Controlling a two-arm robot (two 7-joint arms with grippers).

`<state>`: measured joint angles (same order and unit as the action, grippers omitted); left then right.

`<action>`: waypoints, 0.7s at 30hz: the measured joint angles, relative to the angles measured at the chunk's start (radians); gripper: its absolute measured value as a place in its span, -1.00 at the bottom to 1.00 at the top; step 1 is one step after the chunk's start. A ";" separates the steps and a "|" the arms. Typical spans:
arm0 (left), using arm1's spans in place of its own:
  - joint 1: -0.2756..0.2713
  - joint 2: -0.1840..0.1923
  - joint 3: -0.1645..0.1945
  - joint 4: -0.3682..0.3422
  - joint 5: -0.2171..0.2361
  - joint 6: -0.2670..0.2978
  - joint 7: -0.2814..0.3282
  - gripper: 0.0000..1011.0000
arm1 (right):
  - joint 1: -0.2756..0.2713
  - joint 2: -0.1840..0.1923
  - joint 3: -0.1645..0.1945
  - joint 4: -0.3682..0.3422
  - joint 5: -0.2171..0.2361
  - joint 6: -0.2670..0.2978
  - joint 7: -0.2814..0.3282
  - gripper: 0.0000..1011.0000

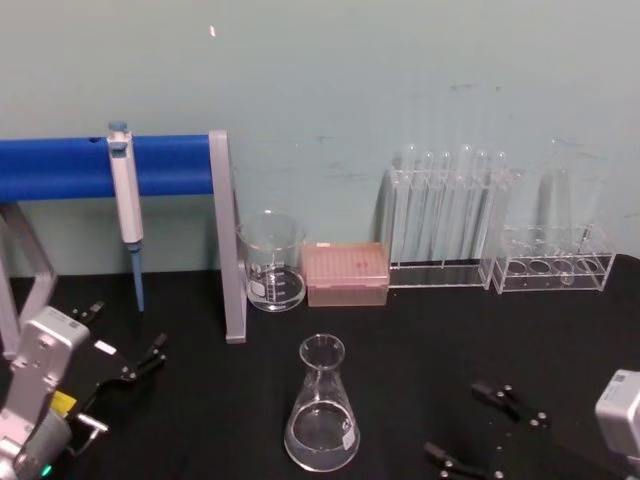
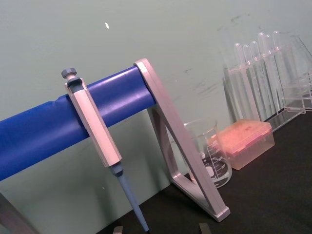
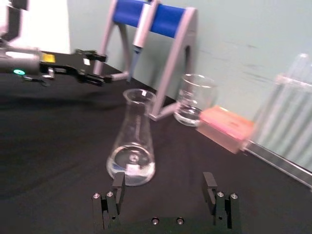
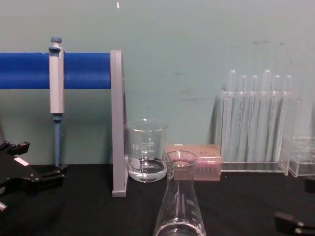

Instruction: Grasp the erlenmeyer flask with one hand, shake it three times, then place it back.

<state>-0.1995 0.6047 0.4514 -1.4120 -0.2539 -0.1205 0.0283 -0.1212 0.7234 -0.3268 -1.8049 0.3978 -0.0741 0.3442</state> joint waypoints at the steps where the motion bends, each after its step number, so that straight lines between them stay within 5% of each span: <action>1: 0.000 0.000 0.000 0.000 0.000 0.000 0.000 0.98 | 0.010 -0.008 -0.007 0.006 0.000 -0.002 0.017 0.98; 21: 0.000 0.000 0.000 0.000 0.000 0.000 0.000 0.98 | 0.168 -0.142 -0.068 0.156 -0.014 -0.013 0.177 0.98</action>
<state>-0.1995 0.6047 0.4514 -1.4120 -0.2539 -0.1205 0.0283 0.0472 0.5817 -0.3951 -1.6490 0.3839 -0.0873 0.5209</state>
